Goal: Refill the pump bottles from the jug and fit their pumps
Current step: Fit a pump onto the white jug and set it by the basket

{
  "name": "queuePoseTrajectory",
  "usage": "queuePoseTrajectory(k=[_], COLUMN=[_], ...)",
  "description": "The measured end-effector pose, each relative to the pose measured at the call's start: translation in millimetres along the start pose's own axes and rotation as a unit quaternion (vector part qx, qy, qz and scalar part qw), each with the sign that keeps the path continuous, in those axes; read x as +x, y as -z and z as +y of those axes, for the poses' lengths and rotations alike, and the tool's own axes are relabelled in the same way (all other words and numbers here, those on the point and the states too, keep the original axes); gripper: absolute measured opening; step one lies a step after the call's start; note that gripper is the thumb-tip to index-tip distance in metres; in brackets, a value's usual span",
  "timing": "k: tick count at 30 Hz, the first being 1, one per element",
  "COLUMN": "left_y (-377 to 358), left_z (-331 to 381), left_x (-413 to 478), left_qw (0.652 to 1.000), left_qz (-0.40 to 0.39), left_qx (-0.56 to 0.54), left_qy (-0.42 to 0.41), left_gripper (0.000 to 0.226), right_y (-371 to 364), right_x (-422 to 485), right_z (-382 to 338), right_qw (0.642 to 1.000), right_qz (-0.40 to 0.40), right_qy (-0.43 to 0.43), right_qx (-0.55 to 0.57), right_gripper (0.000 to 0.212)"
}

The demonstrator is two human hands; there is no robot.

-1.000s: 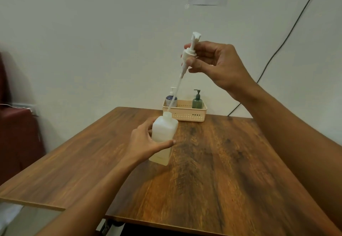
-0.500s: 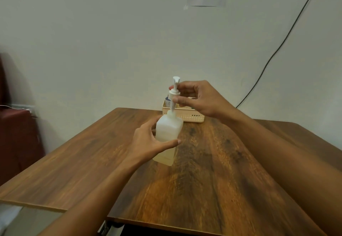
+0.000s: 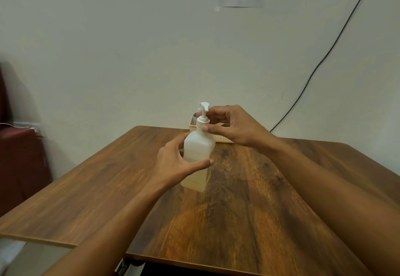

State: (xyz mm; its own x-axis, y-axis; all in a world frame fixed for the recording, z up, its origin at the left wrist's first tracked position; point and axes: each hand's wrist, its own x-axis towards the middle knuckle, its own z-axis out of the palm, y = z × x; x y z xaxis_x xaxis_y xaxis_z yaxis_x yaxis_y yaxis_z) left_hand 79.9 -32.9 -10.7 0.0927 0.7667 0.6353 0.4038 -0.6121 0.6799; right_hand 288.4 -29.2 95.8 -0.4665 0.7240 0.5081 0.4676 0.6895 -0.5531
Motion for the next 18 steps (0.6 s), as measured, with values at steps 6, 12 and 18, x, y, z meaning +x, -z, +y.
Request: queuePoseTrajectory(k=[6, 12, 18], left_y=[0.3, 2.0, 2.8], left_z=[0.7, -0.8, 0.9], left_x=[0.5, 1.9, 2.0], left_qw=[1.0, 1.0, 1.0], left_qz=[0.008, 0.009, 0.011], left_qx=[0.007, 0.014, 0.023], left_qy=[-0.002, -0.003, -0.003], left_gripper=[0.094, 0.093, 0.087], right_y=[-2.8, -3.6, -5.3], right_x=[-1.6, 0.0, 1.9], right_z=[4.0, 2.9, 0.6], right_qw=[1.0, 1.0, 0.998], right_qz=[0.003, -0.003, -0.005], right_qy=[0.001, -0.005, 0.003], right_qx=[0.0, -0.01, -0.056], right_gripper=[0.037, 0.04, 0.04])
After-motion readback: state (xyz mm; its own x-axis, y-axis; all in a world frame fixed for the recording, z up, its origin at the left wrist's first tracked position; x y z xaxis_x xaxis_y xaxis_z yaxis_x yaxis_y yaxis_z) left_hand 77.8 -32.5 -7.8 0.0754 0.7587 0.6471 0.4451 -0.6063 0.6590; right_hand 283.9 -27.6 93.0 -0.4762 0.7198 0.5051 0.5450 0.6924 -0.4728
